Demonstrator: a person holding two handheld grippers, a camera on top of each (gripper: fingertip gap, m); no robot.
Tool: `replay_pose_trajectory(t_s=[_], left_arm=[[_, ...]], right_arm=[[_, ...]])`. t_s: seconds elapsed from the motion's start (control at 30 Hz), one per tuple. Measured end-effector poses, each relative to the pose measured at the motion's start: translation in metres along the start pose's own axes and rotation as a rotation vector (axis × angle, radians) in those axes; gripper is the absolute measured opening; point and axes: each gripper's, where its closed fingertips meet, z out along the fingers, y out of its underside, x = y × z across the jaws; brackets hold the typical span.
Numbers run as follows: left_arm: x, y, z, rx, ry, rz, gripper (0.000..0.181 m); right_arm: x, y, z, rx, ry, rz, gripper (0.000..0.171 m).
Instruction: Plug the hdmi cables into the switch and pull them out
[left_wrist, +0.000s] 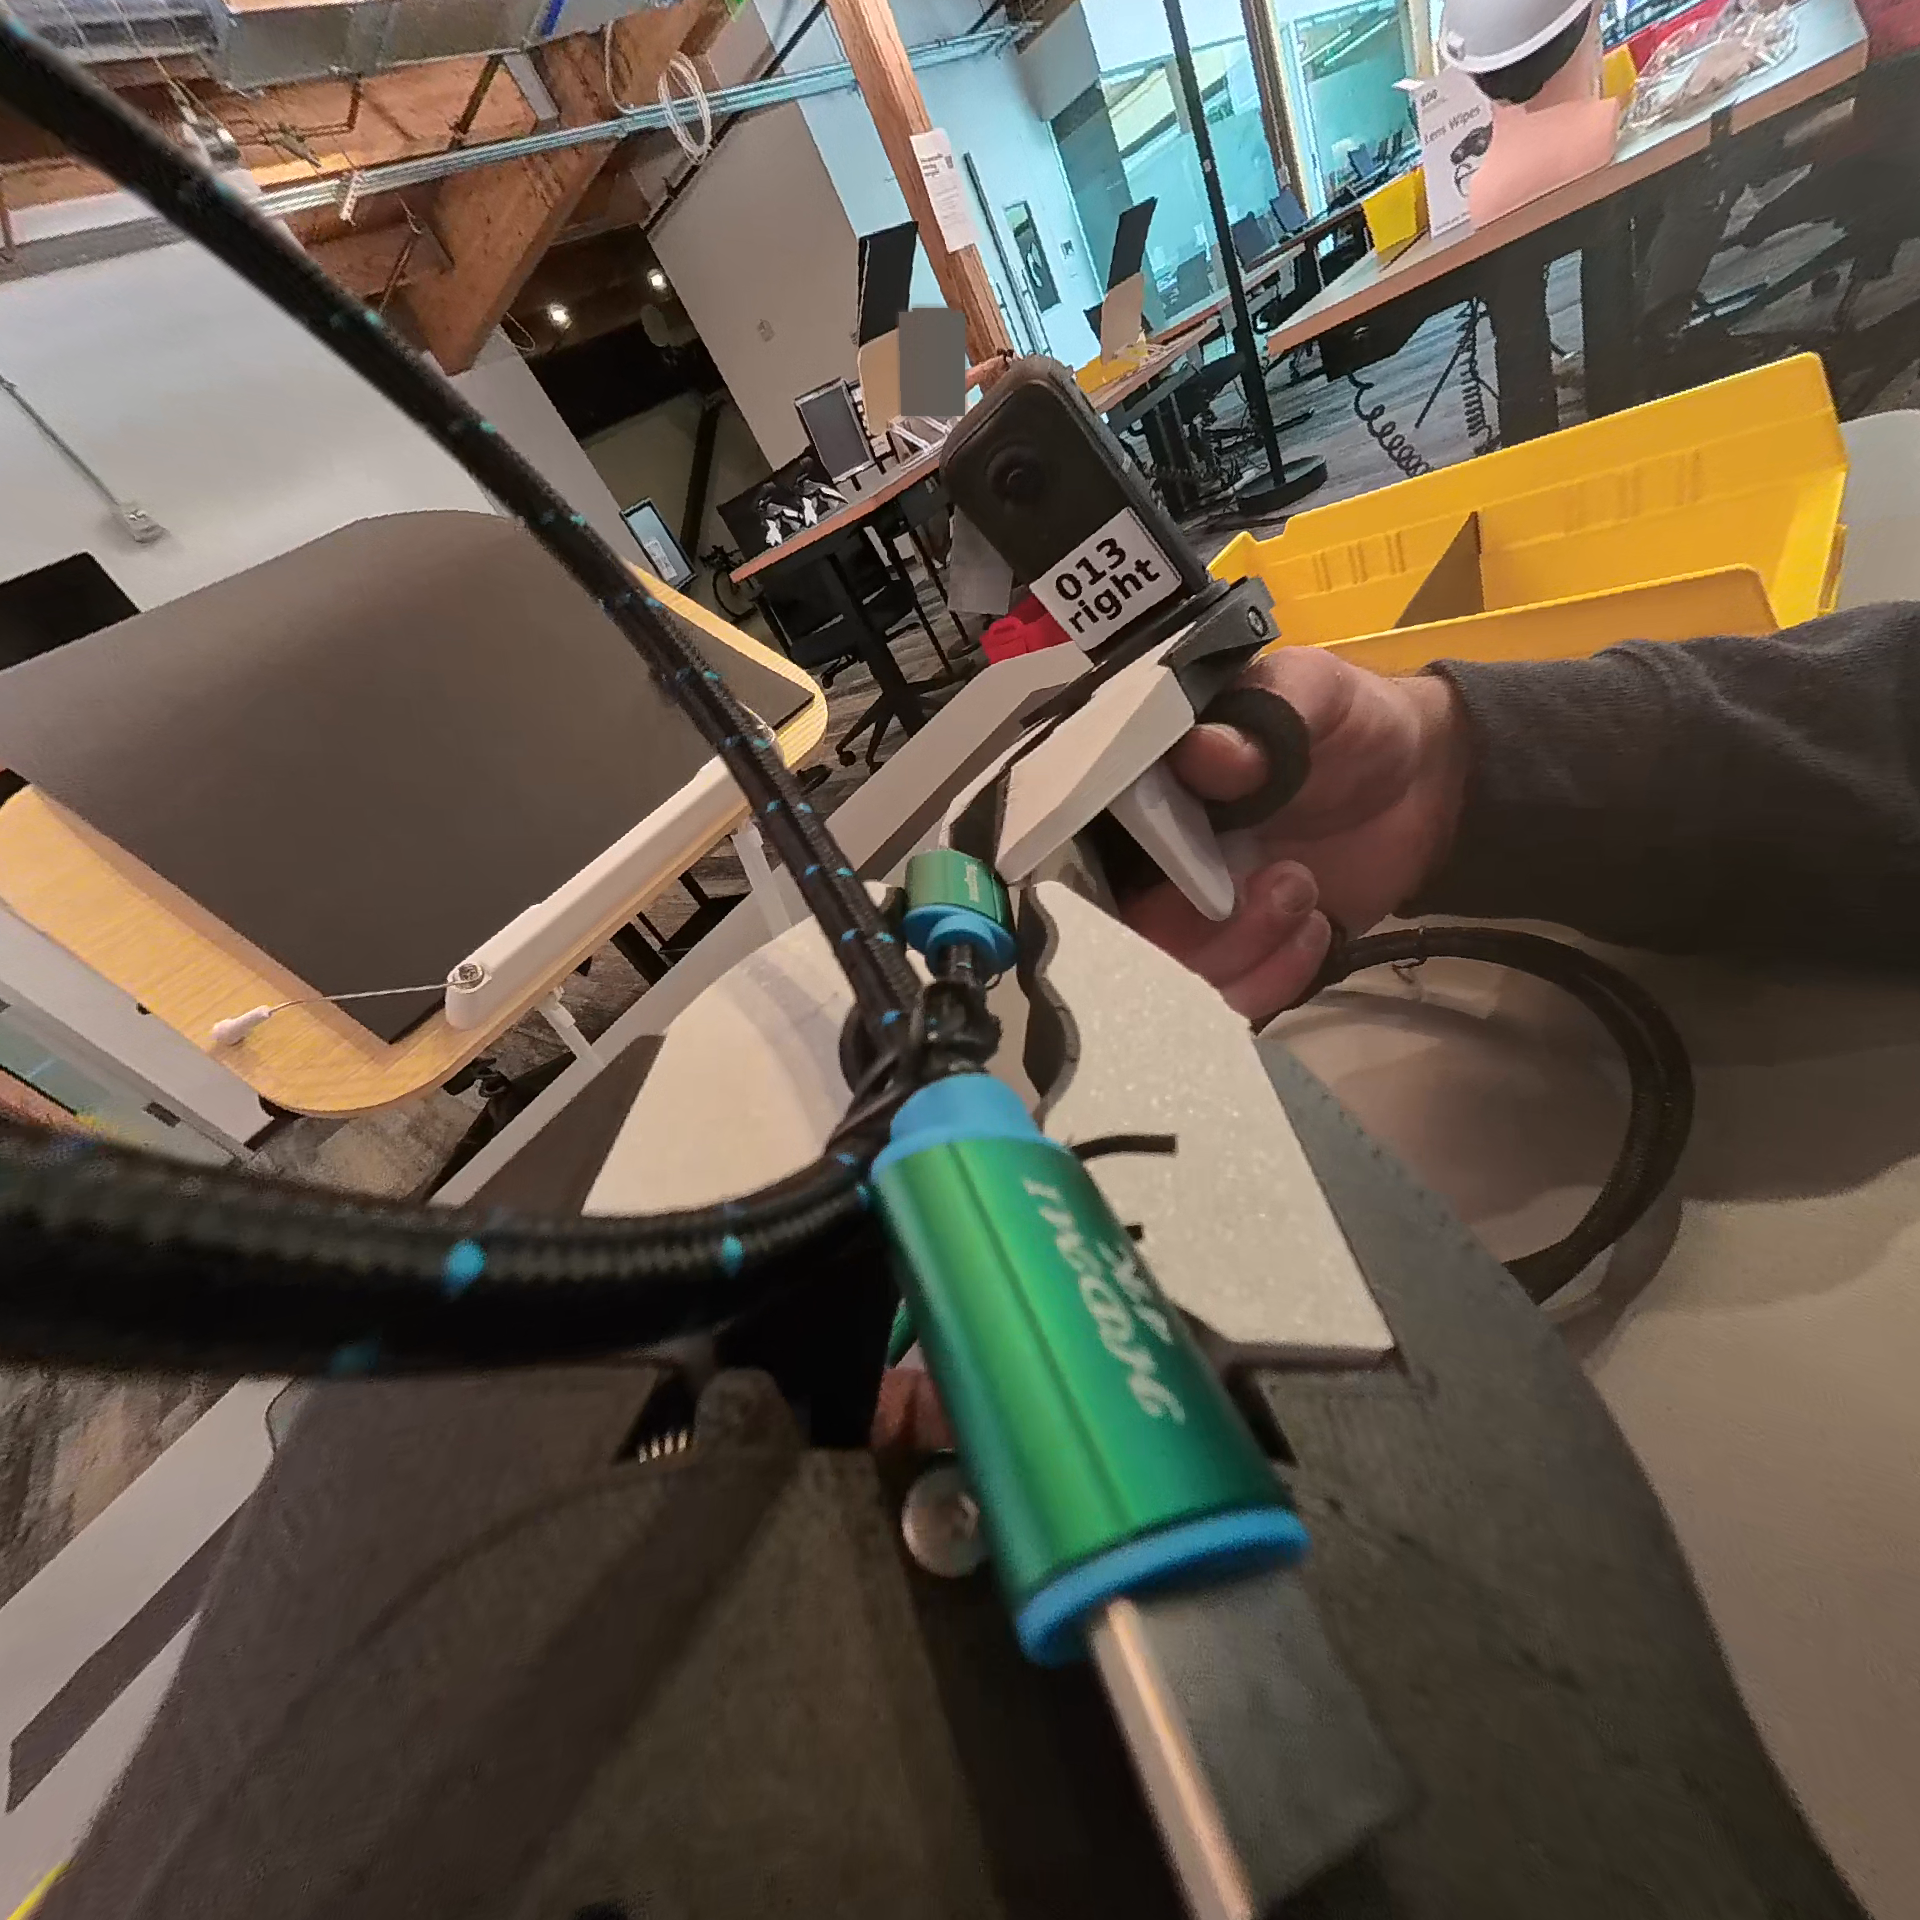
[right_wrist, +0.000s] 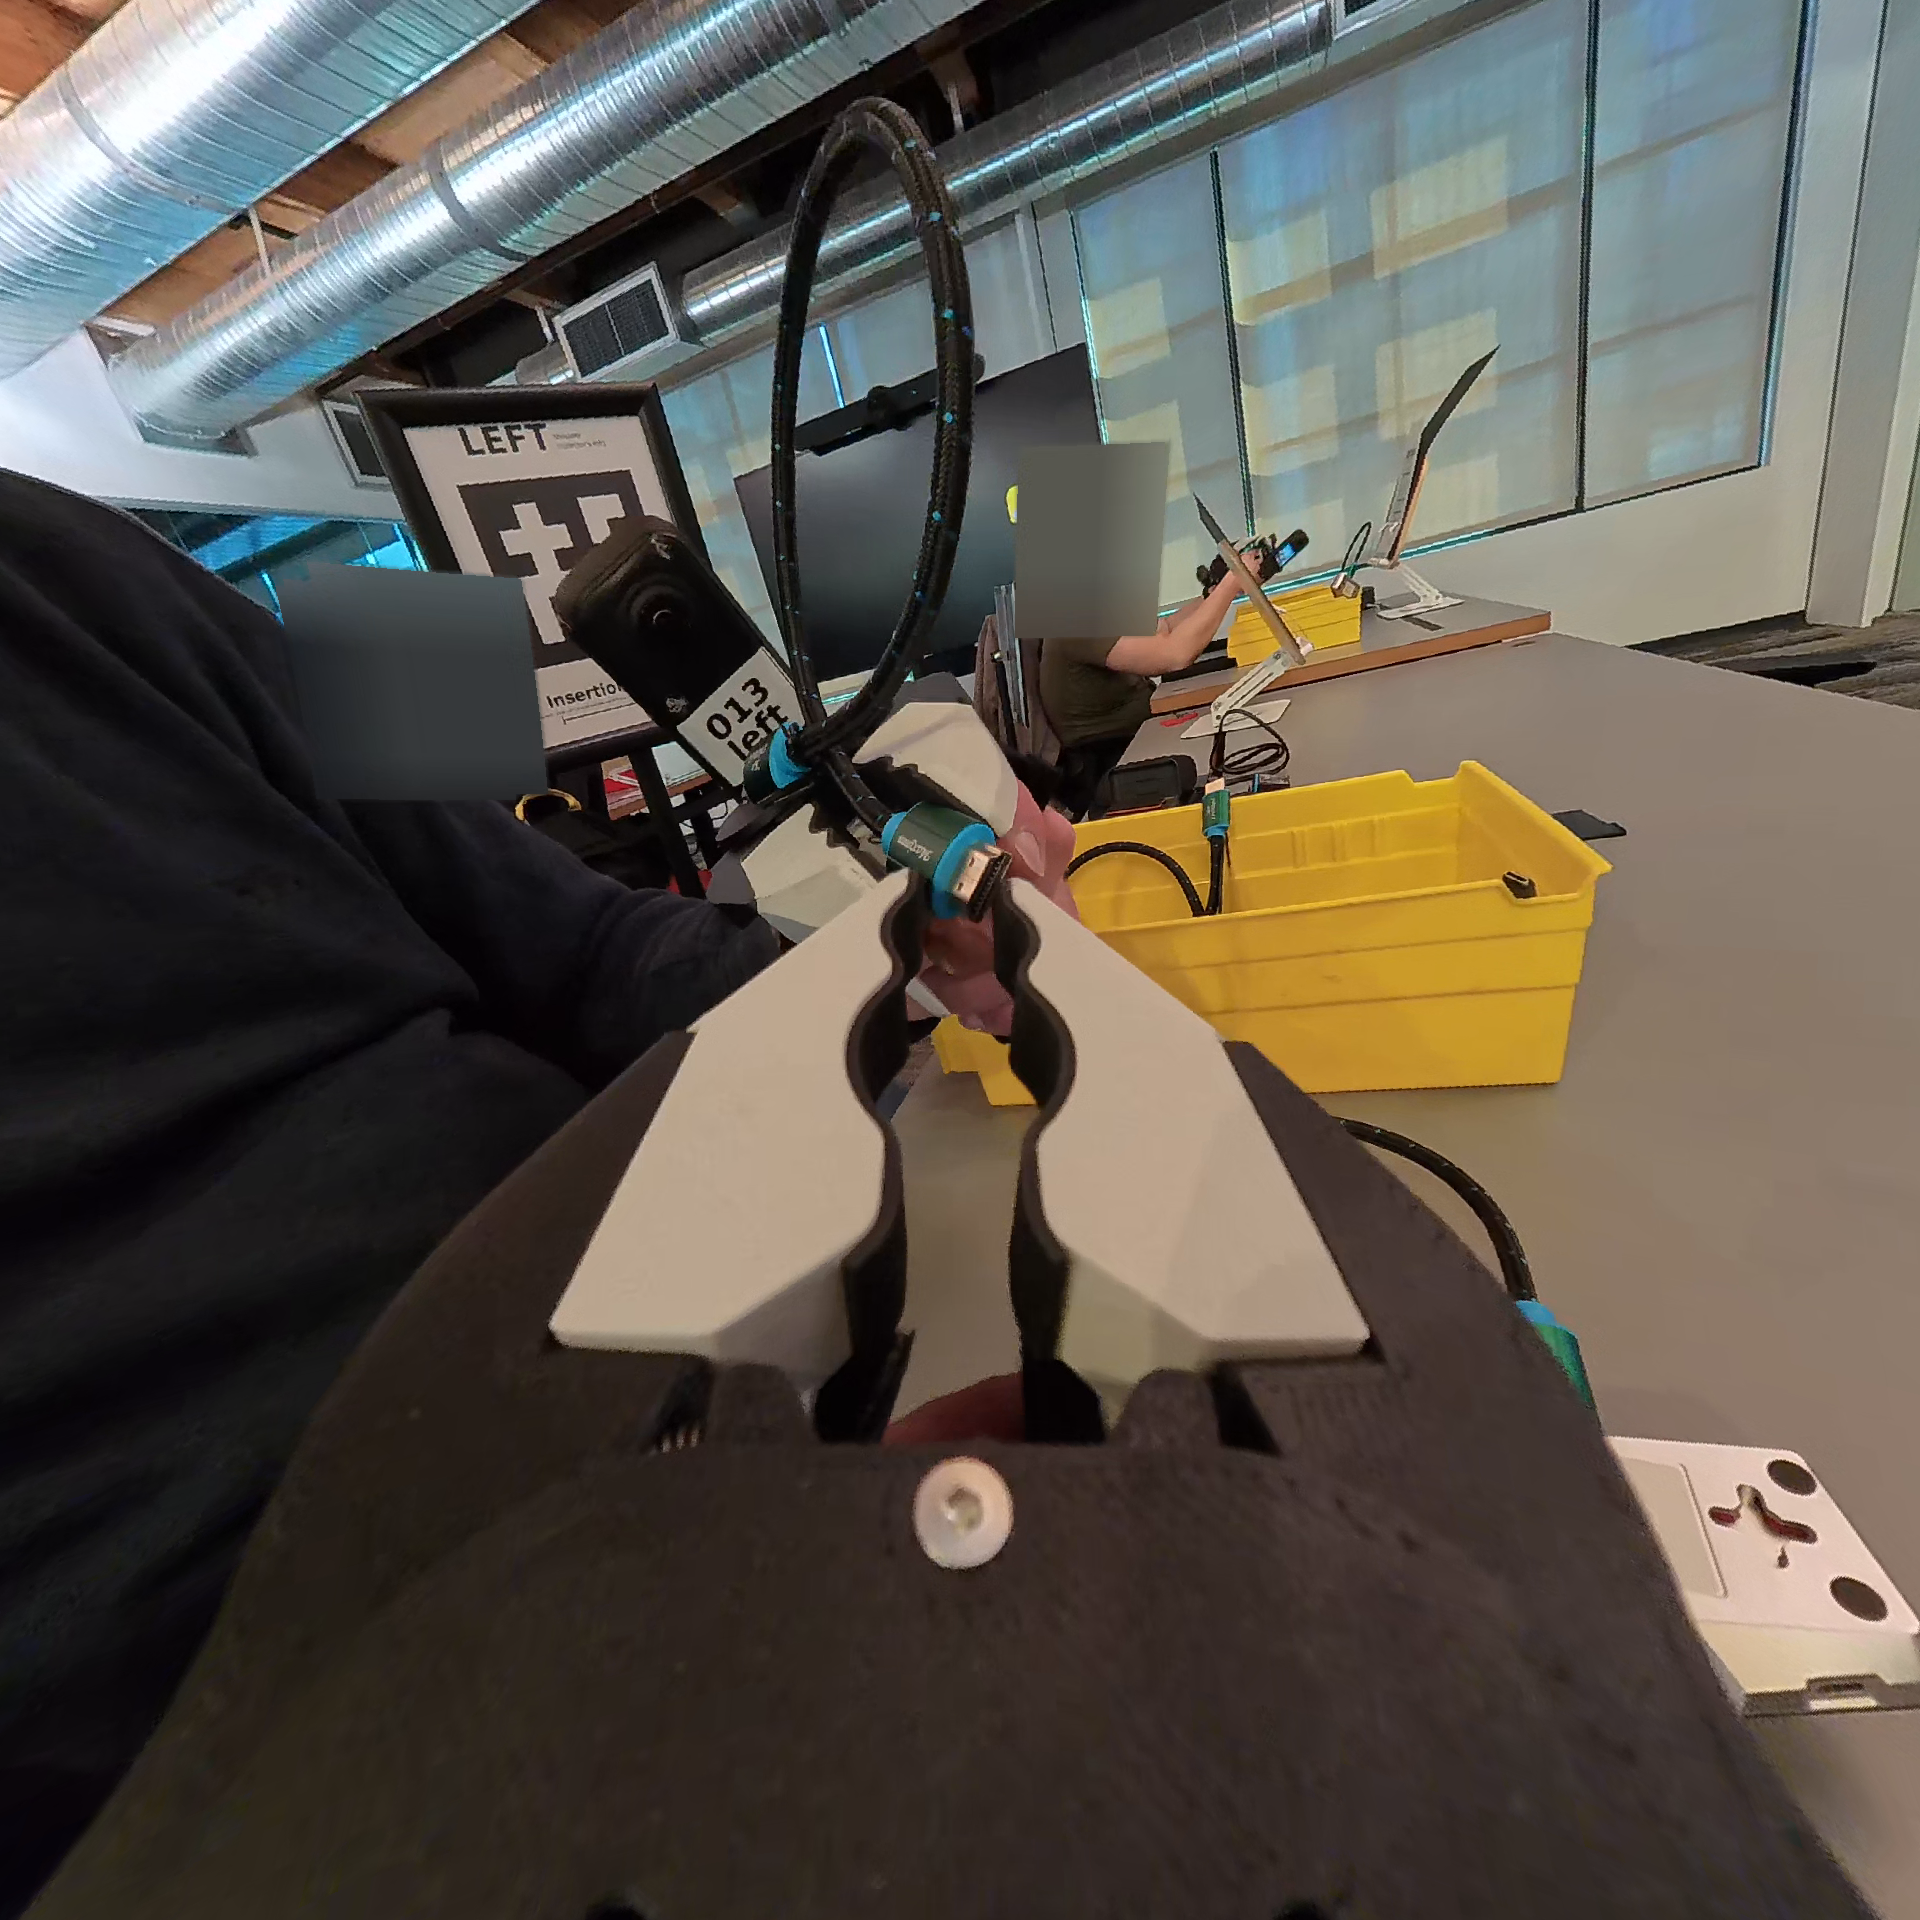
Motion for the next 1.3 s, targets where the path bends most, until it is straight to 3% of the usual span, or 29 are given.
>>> replay_pose_trajectory(t_s=[0.27, 0.63, 0.93, 1.13, 1.3], left_arm=[[-0.001, 0.003, 0.000, 0.012, 0.007, -0.052, 0.021], [-0.019, 0.002, -0.012, 0.071, 0.015, -0.223, 0.021], [-0.021, 0.009, -0.011, 0.047, 0.013, -0.223, 0.021], [-0.022, 0.012, -0.010, 0.042, 0.014, -0.227, 0.021], [-0.023, 0.013, -0.010, 0.036, 0.013, -0.225, 0.021]], right_arm=[[0.009, -0.007, -0.008, 0.035, 0.054, -0.005, 0.020], [0.028, 0.008, -0.009, -0.082, 0.203, -0.130, 0.025], [0.072, 0.076, -0.027, -0.559, 0.462, -0.289, 0.045], [0.082, 0.095, -0.037, -0.676, 0.502, -0.306, 0.054], [0.093, 0.106, -0.053, -0.769, 0.562, -0.307, 0.052]])
